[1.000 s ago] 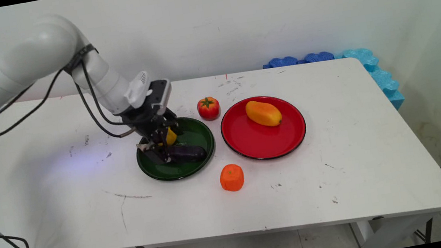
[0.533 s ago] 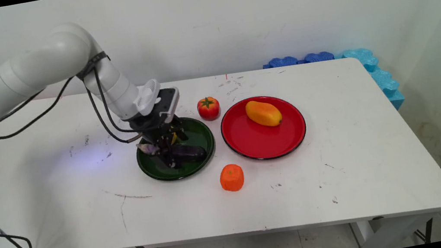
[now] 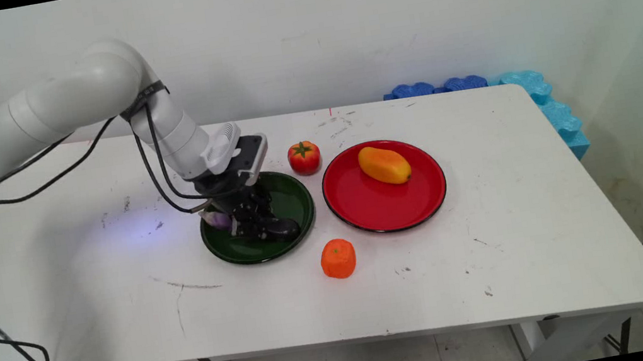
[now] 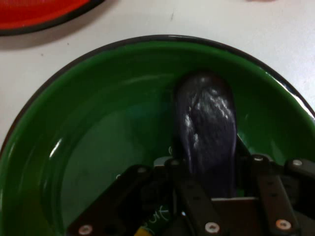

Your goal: Place the picked object on the table

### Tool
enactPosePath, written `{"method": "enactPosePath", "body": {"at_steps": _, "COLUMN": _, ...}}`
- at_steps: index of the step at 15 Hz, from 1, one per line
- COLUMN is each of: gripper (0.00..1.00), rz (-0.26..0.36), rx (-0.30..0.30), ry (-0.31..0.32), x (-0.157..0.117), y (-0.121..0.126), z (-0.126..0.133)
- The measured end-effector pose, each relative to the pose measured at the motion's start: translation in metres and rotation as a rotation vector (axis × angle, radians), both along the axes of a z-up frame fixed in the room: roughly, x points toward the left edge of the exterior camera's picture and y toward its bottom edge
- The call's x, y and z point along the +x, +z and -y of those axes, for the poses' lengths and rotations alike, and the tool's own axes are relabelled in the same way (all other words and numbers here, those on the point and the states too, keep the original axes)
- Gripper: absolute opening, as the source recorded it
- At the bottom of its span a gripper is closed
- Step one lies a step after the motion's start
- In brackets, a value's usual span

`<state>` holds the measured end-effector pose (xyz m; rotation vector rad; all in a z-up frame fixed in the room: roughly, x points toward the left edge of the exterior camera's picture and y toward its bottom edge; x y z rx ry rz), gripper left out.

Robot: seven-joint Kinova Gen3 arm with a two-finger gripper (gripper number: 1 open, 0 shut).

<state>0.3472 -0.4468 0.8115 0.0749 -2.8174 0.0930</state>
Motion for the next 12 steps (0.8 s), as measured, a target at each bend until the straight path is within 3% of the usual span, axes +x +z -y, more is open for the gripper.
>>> {"method": "enactPosePath", "body": {"at_steps": 6, "gripper": 0.00, "rz": -0.010, "rx": 0.014, "ry": 0.048, "x": -0.006, "y": 0.030, "z": -0.002}}
{"method": "enactPosePath", "body": {"at_steps": 12, "gripper": 0.00, "rz": -0.043, "rx": 0.042, "ry": 0.156, "x": -0.023, "y": 0.113, "z": -0.014}}
